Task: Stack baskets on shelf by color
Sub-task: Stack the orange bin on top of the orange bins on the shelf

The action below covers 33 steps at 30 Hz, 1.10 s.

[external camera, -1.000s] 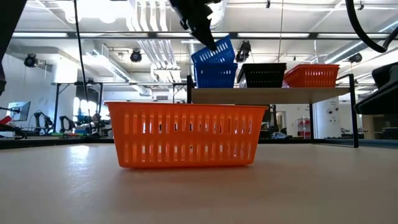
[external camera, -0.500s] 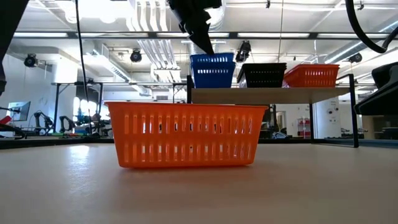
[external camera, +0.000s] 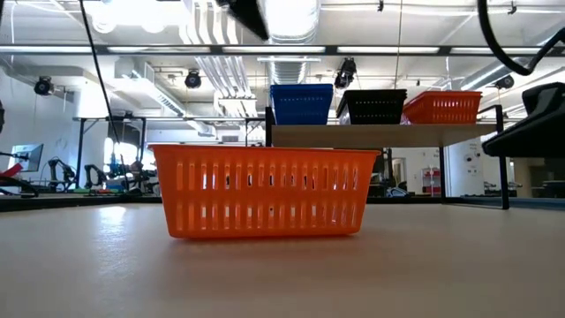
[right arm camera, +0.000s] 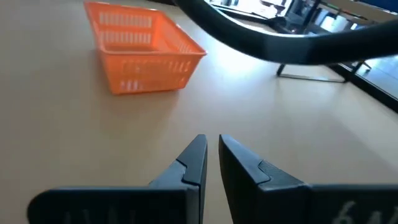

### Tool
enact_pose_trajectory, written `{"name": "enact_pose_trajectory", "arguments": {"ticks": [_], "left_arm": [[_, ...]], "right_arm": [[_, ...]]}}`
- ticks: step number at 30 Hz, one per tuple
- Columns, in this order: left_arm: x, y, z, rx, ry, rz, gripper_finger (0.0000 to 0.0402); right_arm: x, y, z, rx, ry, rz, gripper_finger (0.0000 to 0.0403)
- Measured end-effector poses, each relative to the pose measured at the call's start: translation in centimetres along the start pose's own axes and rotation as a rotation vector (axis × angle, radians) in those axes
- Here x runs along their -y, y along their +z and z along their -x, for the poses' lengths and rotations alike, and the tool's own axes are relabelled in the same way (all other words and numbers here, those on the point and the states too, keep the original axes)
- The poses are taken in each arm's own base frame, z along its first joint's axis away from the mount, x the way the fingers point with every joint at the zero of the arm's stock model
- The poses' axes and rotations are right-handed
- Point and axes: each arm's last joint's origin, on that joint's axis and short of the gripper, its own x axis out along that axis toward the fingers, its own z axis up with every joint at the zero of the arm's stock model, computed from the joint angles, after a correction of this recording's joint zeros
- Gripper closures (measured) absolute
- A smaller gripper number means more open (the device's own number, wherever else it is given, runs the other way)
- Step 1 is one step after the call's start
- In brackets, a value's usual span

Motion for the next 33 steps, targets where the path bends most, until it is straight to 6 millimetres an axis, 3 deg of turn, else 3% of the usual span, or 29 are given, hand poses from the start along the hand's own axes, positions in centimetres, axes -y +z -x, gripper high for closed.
{"name": "enact_pose_trajectory", "arguments": {"ticks": [4, 9, 13, 16, 21, 27, 33], "left_arm": [[2.6, -3.9, 0.2, -0.094, 0.012, 0.022, 0.0266], [4.9, -9.6, 0.0, -0.200, -0.032, 0.201, 0.0265], [7.0, -13.9, -1.0, -0.343, -0.174, 0.271, 0.0265], [9.1, -16.0, -2.0, -0.402, -0.270, 0.267, 0.0265], [12.0, -17.4, -3.6, -0.382, -0.314, 0.225, 0.0265], [13.6, -18.4, -5.7, -0.450, -0.321, 0.191, 0.0265], [15.5, -17.8, -7.0, -0.444, -0.469, 0.203, 0.0265]], "right_arm": [[0.2, 0.1, -0.4, -0.007, -0.011, -0.012, 0.0369], [0.0, 0.6, -0.7, -0.006, -0.002, -0.052, 0.0369], [-0.1, 1.0, -1.5, -0.058, 0.053, -0.063, 0.0369], [0.0, 1.3, -2.2, -0.082, 0.067, -0.072, 0.0369], [-0.1, 1.6, -2.4, -0.089, 0.077, -0.067, 0.0369], [-0.8, 2.5, -2.3, -0.080, 0.103, -0.142, 0.0369], [-2.6, 2.6, -2.8, -0.156, 0.239, -0.157, 0.0369]]}}
